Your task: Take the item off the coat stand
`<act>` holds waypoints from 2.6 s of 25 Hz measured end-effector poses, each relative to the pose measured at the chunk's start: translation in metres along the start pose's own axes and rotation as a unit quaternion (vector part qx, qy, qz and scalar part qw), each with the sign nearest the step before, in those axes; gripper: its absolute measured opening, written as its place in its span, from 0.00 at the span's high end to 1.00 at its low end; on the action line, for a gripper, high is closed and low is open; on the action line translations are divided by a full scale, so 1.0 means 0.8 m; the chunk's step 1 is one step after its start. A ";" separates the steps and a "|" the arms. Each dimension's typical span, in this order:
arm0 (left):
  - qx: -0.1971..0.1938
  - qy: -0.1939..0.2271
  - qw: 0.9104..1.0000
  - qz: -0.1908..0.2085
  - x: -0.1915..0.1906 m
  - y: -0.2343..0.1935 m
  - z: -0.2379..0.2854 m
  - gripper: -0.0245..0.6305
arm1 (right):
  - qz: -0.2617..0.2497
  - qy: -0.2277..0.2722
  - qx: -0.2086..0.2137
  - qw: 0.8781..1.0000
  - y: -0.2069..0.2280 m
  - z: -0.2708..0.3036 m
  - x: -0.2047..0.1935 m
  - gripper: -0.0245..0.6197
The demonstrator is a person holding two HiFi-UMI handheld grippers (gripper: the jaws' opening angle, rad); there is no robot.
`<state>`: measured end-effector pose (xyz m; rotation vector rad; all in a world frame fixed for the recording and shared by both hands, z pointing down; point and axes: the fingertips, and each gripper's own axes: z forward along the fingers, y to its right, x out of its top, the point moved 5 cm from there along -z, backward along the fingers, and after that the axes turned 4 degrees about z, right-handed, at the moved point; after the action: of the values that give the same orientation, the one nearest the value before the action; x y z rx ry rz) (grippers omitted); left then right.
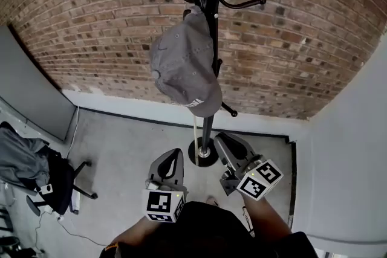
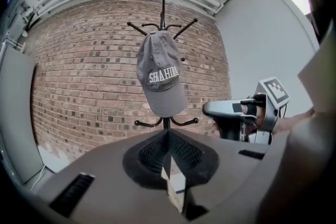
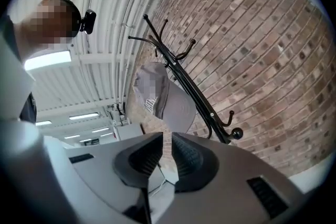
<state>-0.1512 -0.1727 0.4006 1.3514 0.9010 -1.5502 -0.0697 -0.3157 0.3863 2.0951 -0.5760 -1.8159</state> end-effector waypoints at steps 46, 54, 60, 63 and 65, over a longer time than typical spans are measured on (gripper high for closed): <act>0.167 -0.030 0.985 -0.014 0.009 0.044 -0.021 0.91 | -0.021 0.013 0.280 0.960 -0.018 0.062 0.058 0.91; 0.199 -0.033 0.979 -0.030 0.001 0.035 -0.037 0.91 | -0.033 0.052 0.325 0.944 -0.054 0.072 0.116 0.91; 0.242 -0.037 0.969 -0.041 -0.012 0.025 -0.068 0.91 | -0.035 0.053 0.361 0.930 -0.084 0.081 0.119 0.91; 0.262 -0.036 0.963 -0.046 -0.020 0.013 -0.086 0.91 | -0.027 0.039 0.373 0.927 -0.099 0.083 0.101 0.91; 0.271 -0.035 0.960 -0.051 -0.024 0.006 -0.101 0.91 | -0.020 0.022 0.376 0.926 -0.110 0.078 0.082 0.91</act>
<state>-0.1167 -0.0972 0.4080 1.6294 0.5203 -2.0064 -0.1152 -0.2697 0.2781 2.6034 -1.4055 -1.7220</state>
